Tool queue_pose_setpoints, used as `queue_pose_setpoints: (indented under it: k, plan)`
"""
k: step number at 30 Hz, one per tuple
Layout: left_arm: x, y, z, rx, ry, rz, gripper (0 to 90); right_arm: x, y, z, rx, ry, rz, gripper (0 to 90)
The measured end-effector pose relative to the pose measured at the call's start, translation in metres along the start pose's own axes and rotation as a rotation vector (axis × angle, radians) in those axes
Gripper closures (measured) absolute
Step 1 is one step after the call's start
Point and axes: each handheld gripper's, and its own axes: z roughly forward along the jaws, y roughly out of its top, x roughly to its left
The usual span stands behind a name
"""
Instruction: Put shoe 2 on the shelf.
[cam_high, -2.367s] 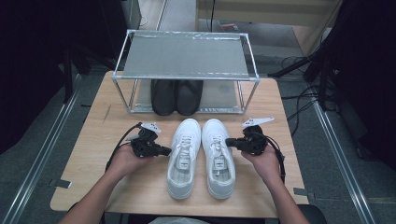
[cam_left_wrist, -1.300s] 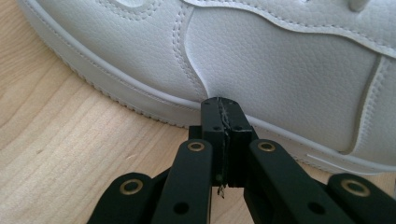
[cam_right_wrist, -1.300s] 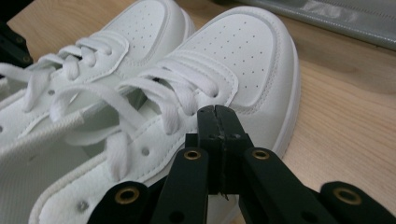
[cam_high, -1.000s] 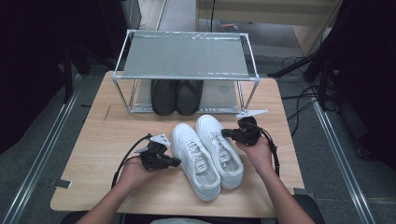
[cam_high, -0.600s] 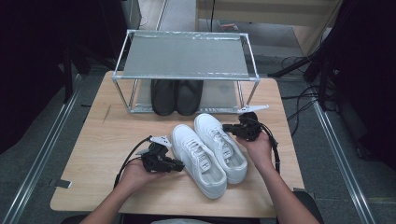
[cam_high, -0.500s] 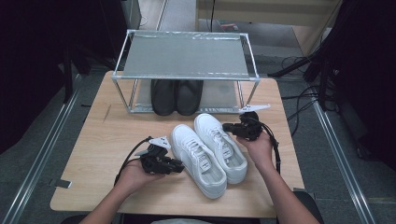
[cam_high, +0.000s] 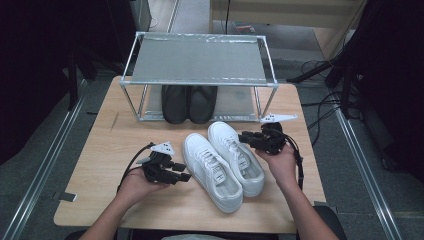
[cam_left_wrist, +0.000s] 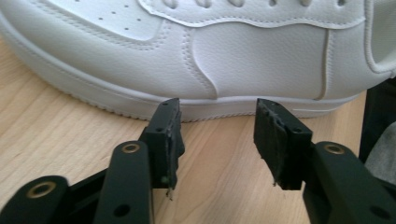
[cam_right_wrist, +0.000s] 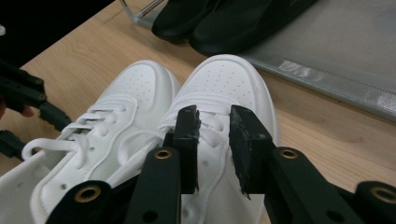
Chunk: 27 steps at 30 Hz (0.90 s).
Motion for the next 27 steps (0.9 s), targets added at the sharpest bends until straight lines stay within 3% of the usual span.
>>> queue_pose_setpoints:
  k: [7,16,27]
  plan:
    - [0.009,0.0,-0.007,-0.016,0.027,-0.025,42.6,0.014,-0.004,-0.009,-0.011,0.005,-0.018,67.4]
    - [0.022,0.003,-0.014,-0.041,0.025,-0.067,40.4,0.032,-0.01,-0.017,-0.019,0.003,-0.015,60.8]
    - [0.032,0.01,-0.016,-0.043,0.037,-0.063,40.4,0.06,-0.022,-0.018,-0.007,-0.014,-0.054,53.9]
